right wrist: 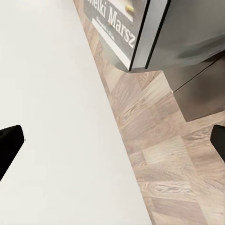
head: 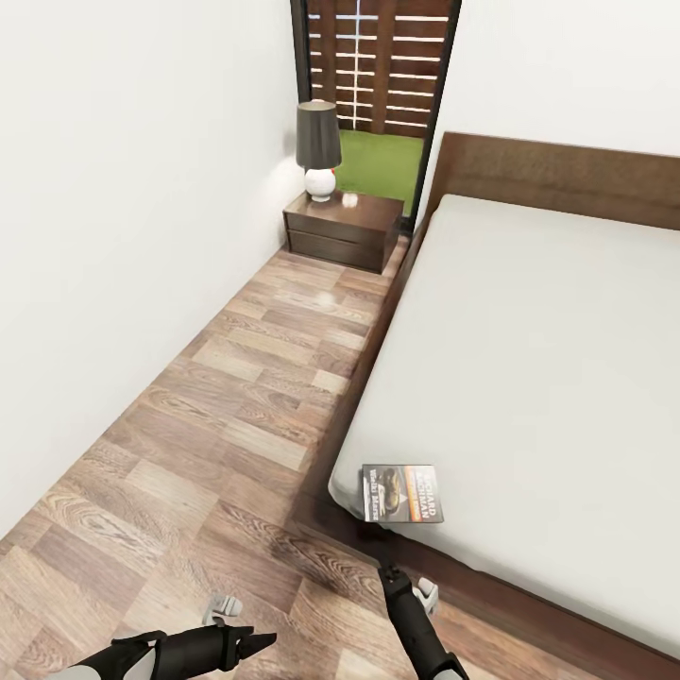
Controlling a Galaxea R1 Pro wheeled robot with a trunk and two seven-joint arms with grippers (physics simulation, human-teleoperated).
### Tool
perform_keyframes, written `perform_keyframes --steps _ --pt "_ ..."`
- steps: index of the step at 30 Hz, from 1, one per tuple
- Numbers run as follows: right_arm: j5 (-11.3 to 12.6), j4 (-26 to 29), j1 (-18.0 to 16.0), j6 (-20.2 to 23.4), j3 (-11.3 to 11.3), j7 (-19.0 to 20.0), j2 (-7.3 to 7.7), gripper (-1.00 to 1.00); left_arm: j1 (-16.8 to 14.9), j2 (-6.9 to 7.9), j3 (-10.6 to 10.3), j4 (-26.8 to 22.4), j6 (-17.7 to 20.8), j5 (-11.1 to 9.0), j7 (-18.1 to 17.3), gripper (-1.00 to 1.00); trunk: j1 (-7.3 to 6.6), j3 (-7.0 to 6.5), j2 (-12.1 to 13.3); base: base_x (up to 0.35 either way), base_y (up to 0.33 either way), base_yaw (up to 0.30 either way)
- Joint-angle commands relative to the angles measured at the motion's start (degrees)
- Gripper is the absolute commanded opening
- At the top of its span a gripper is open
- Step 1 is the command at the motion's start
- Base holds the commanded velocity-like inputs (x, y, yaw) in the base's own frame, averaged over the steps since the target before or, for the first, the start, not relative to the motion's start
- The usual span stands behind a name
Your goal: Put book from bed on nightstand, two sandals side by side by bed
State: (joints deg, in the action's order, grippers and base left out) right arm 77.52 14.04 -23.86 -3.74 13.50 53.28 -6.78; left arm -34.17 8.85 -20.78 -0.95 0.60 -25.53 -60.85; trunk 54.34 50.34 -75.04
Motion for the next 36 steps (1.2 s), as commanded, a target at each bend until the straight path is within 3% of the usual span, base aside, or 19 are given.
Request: perform_keyframes --steps 1,10,28,36 --pt "0.44 -0.06 -0.04 -0.39 0.48 0.13 0.02 1.00 -0.02 0.02 -0.49 -0.02 0.07 -0.49 -0.15 1.00 0.00 0.03 -0.02 0.000 0.000 0.000" --pt "0.44 -0.09 -0.04 -0.39 0.48 4.81 0.02 1.00 -0.02 0.02 -0.49 -0.02 0.06 -0.49 -0.15 1.00 0.00 0.03 -0.02 0.000 0.000 0.000" --pt "0.44 -0.08 -0.04 -0.47 0.48 5.34 0.10 1.00 -0.02 0.00 -0.49 -0.02 0.07 -0.49 -0.15 1.00 0.00 0.03 -0.02 0.000 0.000 0.000" --pt "0.44 -0.11 -0.04 -0.47 0.48 5.34 0.10 1.00 -0.02 -0.02 -0.49 -0.02 0.10 -0.49 -0.15 1.00 1.76 1.47 -3.23 0.000 0.000 0.000"
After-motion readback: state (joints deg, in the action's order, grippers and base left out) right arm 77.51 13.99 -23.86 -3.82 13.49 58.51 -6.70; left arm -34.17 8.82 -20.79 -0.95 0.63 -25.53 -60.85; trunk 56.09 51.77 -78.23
